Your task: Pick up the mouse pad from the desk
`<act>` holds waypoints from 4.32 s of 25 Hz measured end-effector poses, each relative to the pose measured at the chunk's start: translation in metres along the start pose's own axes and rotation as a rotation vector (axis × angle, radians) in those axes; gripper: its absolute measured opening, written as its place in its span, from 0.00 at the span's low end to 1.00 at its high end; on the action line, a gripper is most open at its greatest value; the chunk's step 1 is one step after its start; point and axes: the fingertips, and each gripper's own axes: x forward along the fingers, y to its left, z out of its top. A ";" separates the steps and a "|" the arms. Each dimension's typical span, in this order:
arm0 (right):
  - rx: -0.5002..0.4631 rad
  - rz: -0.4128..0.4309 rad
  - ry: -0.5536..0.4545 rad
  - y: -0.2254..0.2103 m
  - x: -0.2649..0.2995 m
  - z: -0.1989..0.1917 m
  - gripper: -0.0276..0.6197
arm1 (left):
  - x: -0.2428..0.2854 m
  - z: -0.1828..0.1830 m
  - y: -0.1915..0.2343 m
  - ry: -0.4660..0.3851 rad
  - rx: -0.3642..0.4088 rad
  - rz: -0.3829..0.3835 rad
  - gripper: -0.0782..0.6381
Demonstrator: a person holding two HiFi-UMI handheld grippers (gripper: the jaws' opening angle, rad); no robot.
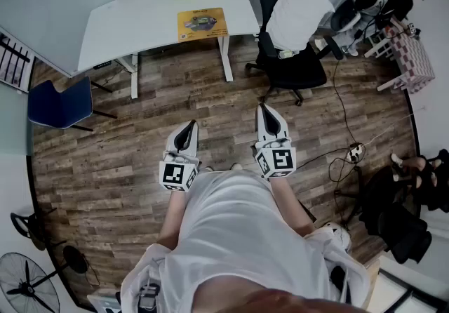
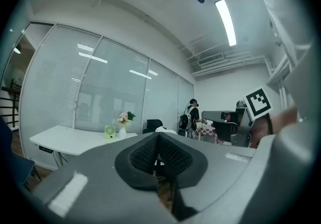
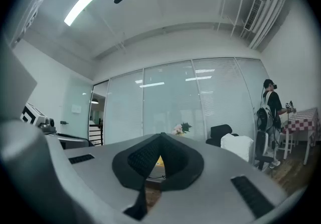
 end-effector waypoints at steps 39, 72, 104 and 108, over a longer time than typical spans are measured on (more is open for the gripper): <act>0.074 0.090 0.114 -0.069 -0.009 -0.054 0.05 | 0.026 -0.031 -0.060 0.165 0.027 0.038 0.09; -0.077 0.080 0.271 -0.047 0.292 -0.058 0.05 | 0.238 -0.022 0.203 0.050 -0.103 0.005 0.09; 0.054 0.208 0.200 -0.195 0.550 -0.073 0.05 | 0.491 -0.095 0.376 0.333 -0.147 0.337 0.28; 0.047 0.186 0.187 -0.201 0.562 -0.068 0.05 | 0.521 -0.158 0.397 0.482 -0.171 0.317 0.46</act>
